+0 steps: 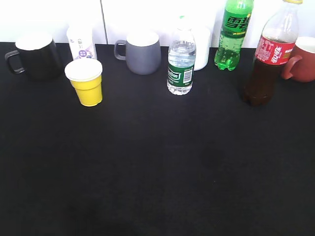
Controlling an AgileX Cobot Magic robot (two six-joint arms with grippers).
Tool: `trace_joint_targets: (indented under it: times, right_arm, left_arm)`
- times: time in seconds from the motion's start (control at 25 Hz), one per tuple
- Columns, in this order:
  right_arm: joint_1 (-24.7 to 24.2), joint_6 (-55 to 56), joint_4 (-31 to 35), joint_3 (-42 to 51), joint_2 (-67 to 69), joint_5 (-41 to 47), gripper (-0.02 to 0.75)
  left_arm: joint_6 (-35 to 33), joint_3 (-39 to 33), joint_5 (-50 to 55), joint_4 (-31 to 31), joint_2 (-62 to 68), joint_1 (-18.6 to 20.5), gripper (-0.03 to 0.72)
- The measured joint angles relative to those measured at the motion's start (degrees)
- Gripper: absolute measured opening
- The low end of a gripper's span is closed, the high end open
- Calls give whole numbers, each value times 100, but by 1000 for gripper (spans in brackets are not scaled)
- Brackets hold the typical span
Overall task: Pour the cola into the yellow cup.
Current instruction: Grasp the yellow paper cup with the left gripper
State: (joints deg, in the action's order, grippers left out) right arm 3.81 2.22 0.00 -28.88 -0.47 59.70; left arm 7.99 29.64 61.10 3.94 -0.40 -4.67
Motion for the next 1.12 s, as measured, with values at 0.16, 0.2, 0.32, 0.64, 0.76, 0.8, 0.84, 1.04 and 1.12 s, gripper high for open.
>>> trace_joint_targets:
  times: [0.16,0.2,0.32,0.64,0.76,0.8,0.84,1.04,1.12]
  right_arm:
    - [0,0,0,0,0,0,512]
    - [0,0,0,0,0,0,512]
    - [0,0,0,0,0,0,512]
    - [0,0,0,0,0,0,512]
    - [0,0,0,0,0,0,512]
    - [0,0,0,0,0,0,512]
    - [0,0,0,0,0,0,512]
    - [0,0,0,0,0,0,512]
    - [0,0,0,0,0,0,512]
  left_arm:
    - [0,0,0,0,0,0,230]
    - [0,0,0,0,0,0,230]
    - [0,0,0,0,0,0,230]
    - [0,120,-1455,49,799,0,583]
    - [-392,138,-3847,-233,2287,0,585]
    - [-468,138,-4589,-258,2849,0,585]
    - [-486,138,-5366,-265,3344,-33,585]
    - [-490,-187,-7649,-297,5557,-828,585]
    - [-490,-869,-9009,-394,6140,-1233,585]
